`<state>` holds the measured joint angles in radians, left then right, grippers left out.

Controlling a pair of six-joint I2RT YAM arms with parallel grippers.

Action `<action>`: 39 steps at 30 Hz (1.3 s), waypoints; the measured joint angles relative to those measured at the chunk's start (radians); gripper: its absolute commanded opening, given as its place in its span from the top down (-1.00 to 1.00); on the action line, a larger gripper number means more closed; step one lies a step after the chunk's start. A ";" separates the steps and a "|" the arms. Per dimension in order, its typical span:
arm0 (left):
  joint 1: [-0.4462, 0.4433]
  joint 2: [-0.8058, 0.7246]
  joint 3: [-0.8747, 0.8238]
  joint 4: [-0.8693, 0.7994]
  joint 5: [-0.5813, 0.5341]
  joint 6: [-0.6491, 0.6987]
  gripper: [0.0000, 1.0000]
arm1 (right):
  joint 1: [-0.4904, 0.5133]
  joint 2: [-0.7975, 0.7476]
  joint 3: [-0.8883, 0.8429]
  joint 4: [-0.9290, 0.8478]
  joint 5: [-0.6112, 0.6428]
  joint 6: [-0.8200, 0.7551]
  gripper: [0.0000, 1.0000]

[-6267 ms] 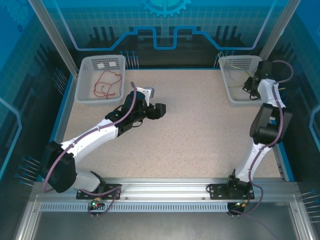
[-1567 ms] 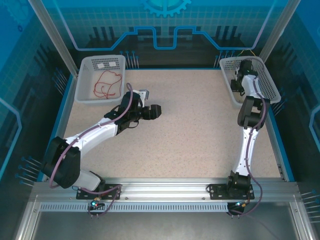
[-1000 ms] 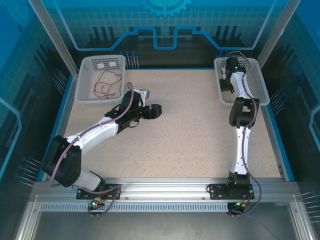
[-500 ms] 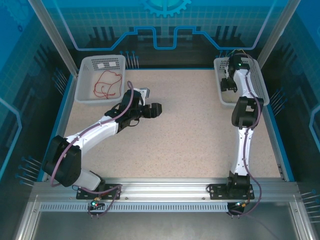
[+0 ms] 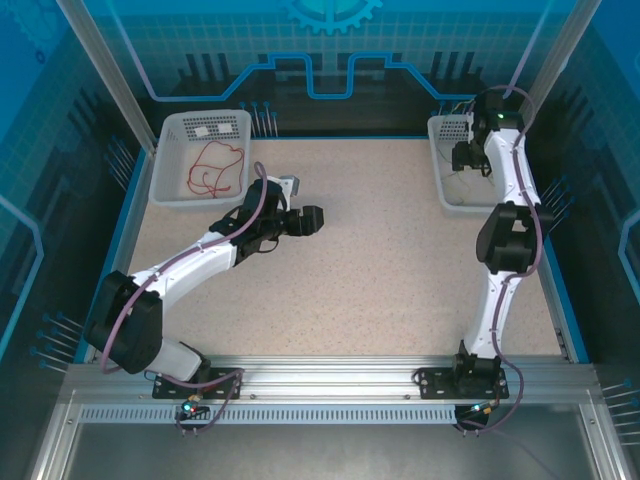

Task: Untangle the cables

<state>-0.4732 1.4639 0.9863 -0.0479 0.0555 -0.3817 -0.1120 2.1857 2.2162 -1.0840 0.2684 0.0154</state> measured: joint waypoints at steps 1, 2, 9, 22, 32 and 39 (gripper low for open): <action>0.000 -0.002 -0.001 0.000 -0.007 0.001 -0.66 | 0.000 -0.018 -0.022 0.004 -0.005 0.007 -0.40; 0.000 -0.007 -0.002 0.001 -0.018 0.007 -0.66 | 0.000 -0.044 -0.056 0.012 -0.015 0.015 -0.42; 0.012 -0.091 -0.063 0.031 -0.148 0.054 -0.78 | 0.016 -0.360 -0.446 0.163 -0.031 0.077 -0.62; 0.059 -0.276 -0.627 0.692 -0.544 0.399 -0.97 | 0.309 -1.033 -1.450 0.916 0.226 0.103 -0.99; 0.156 -0.141 -0.655 0.898 -0.635 0.516 -0.98 | 0.298 -1.066 -1.720 1.292 0.245 0.062 -1.00; 0.337 -0.144 -0.646 0.893 -0.581 0.454 -0.98 | 0.240 -0.874 -1.779 1.516 0.206 0.028 -1.00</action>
<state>-0.1364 1.3197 0.3405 0.8455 -0.5255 0.0723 0.1280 1.3113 0.4374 0.4324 0.4740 0.0437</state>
